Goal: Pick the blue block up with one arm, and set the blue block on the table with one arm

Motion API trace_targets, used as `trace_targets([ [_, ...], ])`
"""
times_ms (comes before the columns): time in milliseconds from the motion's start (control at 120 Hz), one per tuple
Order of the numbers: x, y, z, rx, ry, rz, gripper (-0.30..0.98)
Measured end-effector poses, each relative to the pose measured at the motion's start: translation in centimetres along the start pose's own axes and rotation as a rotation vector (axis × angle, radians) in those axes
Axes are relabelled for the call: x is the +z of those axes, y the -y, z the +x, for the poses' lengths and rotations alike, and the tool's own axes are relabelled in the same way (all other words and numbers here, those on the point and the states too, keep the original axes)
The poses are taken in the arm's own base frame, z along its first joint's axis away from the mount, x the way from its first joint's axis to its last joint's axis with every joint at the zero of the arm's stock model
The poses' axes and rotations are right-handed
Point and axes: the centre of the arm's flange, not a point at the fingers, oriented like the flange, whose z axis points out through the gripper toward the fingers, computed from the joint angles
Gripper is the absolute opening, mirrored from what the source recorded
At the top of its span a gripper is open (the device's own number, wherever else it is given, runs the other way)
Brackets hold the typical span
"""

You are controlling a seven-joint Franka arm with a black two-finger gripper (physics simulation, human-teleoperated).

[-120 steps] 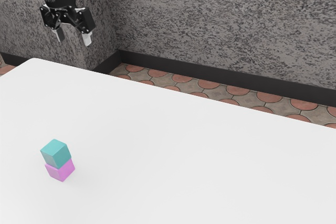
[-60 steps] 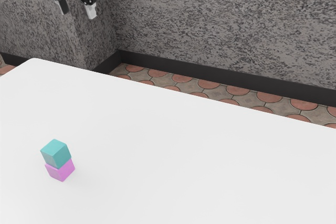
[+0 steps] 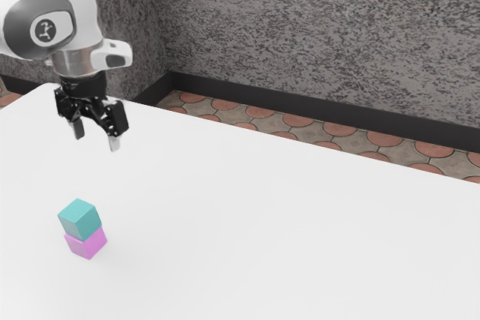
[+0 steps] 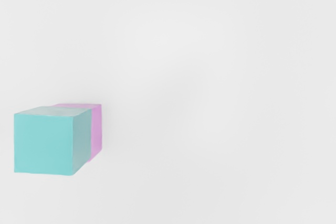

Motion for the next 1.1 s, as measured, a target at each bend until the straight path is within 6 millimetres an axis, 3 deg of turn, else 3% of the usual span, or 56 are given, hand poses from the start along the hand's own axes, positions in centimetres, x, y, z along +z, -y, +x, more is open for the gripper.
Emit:
trace_targets([
  [250,4.7,0.8,-3.1,-0.019,-0.061,0.009,0.69],
  [650,11.6,6.4,-4.8,0.057,-0.082,0.042,0.69],
  [933,15.4,8.7,-4.0,0.160,-0.043,0.049,0.69],
  [1100,16.5,9.6,-3.4,0.203,-0.037,0.051,0.69],
])
